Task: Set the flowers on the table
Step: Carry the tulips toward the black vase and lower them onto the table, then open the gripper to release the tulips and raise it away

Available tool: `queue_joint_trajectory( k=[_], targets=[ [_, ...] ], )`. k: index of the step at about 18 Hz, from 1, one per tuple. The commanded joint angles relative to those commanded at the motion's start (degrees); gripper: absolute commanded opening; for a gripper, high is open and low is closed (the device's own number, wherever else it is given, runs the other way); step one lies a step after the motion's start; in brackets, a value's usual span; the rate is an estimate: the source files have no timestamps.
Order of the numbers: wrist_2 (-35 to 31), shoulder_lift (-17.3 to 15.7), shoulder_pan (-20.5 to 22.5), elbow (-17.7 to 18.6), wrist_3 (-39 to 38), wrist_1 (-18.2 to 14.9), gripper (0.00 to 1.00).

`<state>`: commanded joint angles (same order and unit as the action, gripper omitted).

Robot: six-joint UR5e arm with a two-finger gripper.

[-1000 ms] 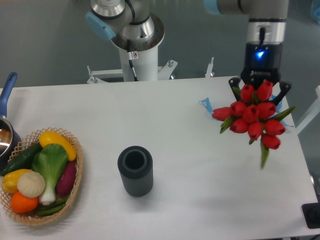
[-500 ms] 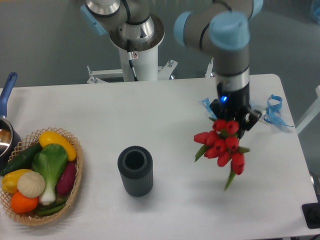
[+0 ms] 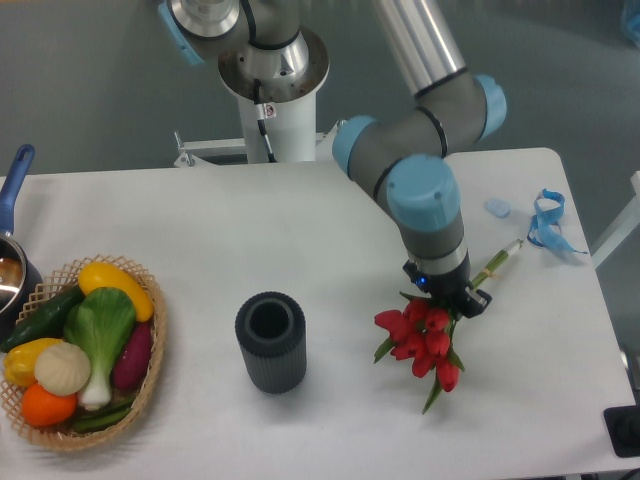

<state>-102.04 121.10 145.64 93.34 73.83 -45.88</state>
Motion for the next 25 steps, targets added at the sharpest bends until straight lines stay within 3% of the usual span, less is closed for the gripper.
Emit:
queue_joint_trajectory(
  k=[5,6,7,8,11,16,21,25],
  targets=[
    [0.18,1.42,-0.80,0.17,-1.41,0.61,0.33],
    [0.18,1.33,-0.80,0.26,-1.32,0.70,0.43],
    [0.26,1.15,-0.80,0.52,-0.88,0.88,0.72],
    [0.35,0.98,-0.88,0.53,-0.88,1.05,0.83],
    [0.44,0.80,-0.97,0.17,-1.05,2.80,1.00],
    [0.79,-4.11,-0.10,-1.22,-0.18,2.90,1.00],
    [3.77,-5.96,0.87,-5.27,0.17,1.50,1.00],
    [9.05,-9.30,5.26,-7.64,3.32,-7.09,1.00]
  ],
)
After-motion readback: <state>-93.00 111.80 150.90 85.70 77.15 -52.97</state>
